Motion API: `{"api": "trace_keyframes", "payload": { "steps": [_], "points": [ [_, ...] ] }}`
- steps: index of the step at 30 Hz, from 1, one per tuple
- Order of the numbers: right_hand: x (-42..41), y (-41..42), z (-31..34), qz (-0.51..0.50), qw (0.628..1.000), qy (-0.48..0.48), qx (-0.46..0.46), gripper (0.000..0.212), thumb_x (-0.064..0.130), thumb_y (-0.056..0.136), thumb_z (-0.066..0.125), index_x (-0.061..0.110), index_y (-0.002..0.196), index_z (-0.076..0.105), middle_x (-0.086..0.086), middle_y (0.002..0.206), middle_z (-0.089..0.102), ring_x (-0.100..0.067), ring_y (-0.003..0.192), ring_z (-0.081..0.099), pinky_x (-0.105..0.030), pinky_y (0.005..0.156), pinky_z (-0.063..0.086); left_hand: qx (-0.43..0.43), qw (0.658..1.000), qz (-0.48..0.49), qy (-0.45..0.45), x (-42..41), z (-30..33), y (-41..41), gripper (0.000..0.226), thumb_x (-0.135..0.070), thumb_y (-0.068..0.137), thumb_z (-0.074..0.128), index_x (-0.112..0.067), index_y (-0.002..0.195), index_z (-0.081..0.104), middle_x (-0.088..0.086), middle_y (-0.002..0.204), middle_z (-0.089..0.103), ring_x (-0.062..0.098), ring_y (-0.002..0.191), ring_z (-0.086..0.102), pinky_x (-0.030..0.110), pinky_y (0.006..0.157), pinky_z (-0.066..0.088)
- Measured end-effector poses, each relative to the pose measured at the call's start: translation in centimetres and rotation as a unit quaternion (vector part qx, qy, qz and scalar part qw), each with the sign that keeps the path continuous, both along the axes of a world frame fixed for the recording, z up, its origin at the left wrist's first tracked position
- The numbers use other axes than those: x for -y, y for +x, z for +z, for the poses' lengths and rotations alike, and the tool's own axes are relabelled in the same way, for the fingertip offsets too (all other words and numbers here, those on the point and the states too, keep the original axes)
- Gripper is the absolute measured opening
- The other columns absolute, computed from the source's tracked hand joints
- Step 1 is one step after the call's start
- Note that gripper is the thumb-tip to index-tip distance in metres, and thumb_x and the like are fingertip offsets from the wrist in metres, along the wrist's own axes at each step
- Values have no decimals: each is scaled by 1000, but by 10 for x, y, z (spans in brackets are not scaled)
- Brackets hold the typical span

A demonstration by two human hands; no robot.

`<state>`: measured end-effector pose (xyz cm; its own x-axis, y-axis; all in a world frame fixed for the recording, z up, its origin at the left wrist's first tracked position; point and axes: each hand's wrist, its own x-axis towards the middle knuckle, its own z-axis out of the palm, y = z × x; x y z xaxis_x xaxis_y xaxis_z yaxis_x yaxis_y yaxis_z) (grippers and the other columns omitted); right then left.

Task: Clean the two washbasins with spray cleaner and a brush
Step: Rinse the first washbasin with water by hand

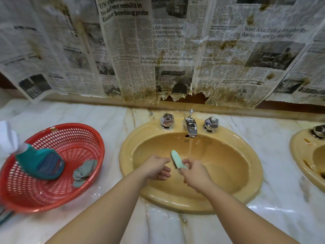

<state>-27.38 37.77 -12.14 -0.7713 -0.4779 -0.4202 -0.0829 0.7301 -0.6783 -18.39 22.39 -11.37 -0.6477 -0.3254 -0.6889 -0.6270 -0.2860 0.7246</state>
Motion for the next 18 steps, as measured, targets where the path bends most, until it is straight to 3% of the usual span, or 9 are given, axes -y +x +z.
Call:
{"api": "trace_keyframes", "payload": {
  "steps": [2, 4, 7, 10, 12, 14, 18],
  "points": [
    [22, 22, 5, 21, 996, -76, 33, 34, 19, 85, 63, 30, 117, 62, 2, 91, 69, -18, 66, 70, -41, 67, 60, -19, 998, 18, 56, 4, 8, 8, 34, -36, 100, 62, -4, 111, 63, 16, 93, 73, 26, 77, 72, 37, 71, 63],
    [42, 38, 11, 63, 990, -122, 42, 41, 21, 83, 70, 35, 121, 61, 7, 95, 67, -11, 68, 68, -39, 70, 59, -53, 995, 67, 46, 14, 10, 17, 27, -29, 101, 61, -5, 113, 63, 11, 93, 76, 23, 78, 73, 35, 66, 61],
    [67, 52, 26, 113, 974, -192, 48, 44, 24, 86, 77, 41, 124, 61, 11, 98, 70, 3, 69, 63, -16, 65, 47, -70, 984, 162, -27, 38, 16, 34, 22, -24, 100, 60, -9, 117, 61, 11, 98, 78, 23, 83, 77, 36, 61, 60],
    [90, 58, 34, 110, 959, -245, 87, 27, 24, 90, 75, 37, 112, 66, 8, 96, 73, -5, 82, 67, -21, 75, 53, -71, 971, 201, -112, 64, 39, 55, 17, -26, 97, 63, -17, 111, 59, 12, 99, 76, 25, 83, 77, 48, 73, 64],
    [99, 60, 36, 89, 961, -236, 115, 16, 27, 91, 75, 29, 106, 70, -1, 98, 73, -13, 83, 69, -31, 78, 56, -89, 959, 230, -138, 79, 60, 69, 17, -21, 97, 63, -15, 112, 57, 17, 97, 73, 29, 76, 75, 45, 65, 64],
    [103, 58, 32, 67, 963, -218, 144, 13, 25, 92, 73, 19, 104, 71, -6, 94, 74, -14, 74, 68, -33, 71, 54, -91, 945, 242, -200, 95, 78, 86, 21, -17, 94, 64, -15, 114, 57, 17, 95, 73, 32, 70, 75, 45, 63, 63],
    [99, 53, 15, 33, 971, -175, 158, 18, 25, 95, 68, 7, 97, 70, -10, 86, 74, -17, 65, 63, -33, 64, 50, 48, 888, 199, -412, 129, 88, 128, 23, -33, 93, 64, -25, 114, 59, 1, 102, 70, 26, 91, 69, 42, 84, 57]
  ]
}}
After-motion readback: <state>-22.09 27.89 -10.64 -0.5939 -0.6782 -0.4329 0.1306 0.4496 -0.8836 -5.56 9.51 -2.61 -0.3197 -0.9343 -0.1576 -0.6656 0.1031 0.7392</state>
